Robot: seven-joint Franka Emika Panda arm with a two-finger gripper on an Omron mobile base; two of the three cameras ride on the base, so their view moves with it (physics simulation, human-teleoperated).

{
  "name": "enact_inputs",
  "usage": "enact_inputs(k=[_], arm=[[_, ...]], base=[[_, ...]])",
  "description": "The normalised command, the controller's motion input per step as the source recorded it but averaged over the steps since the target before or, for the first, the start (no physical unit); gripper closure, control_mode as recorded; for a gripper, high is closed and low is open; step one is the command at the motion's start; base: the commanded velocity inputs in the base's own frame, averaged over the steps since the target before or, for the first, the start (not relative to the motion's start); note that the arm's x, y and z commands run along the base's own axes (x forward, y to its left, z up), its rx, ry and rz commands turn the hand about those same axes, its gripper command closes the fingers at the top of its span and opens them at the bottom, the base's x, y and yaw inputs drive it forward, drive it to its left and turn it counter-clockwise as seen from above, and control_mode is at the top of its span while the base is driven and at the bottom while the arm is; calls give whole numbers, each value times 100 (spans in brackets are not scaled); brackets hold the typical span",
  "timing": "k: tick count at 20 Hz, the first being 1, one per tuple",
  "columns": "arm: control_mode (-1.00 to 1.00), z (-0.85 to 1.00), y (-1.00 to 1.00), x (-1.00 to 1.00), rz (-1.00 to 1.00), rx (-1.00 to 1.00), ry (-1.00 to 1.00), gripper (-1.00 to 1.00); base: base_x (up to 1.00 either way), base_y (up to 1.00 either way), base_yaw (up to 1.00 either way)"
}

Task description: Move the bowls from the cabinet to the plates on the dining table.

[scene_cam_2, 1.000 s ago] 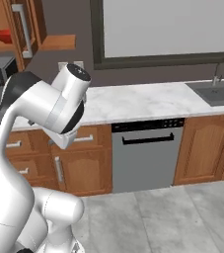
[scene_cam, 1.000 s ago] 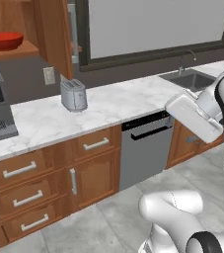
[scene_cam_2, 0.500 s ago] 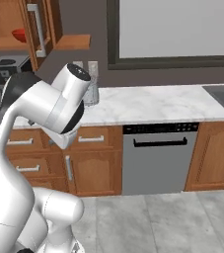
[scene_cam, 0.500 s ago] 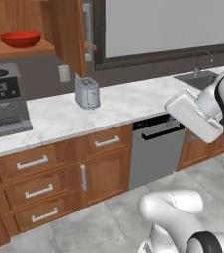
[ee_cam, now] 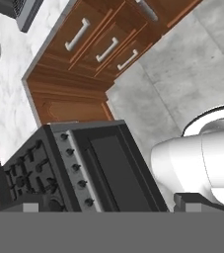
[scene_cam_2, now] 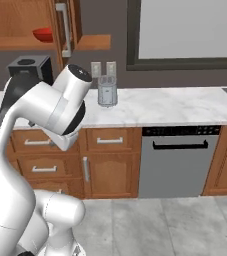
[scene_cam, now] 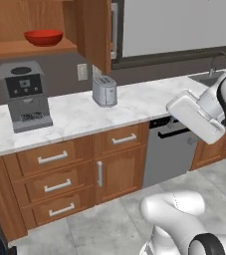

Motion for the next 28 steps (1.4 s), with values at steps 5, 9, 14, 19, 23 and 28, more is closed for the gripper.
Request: enact_inputs(k=[5, 9, 14, 19, 23, 28], arm=[[100, 0, 0, 0, 0, 0, 0, -100], [100, 0, 0, 0, 0, 0, 0, -100], [100, 0, 0, 0, 0, 0, 0, -100], [100, 0, 0, 0, 0, 0, 0, -100], [100, 0, 0, 0, 0, 0, 0, -100], [100, 0, 0, 0, 0, 0, 0, -100]], base=[[-11, 56, -3], [-4, 54, -4], [22, 41, -7], [29, 30, -7], [49, 25, -1], [53, 26, 0]])
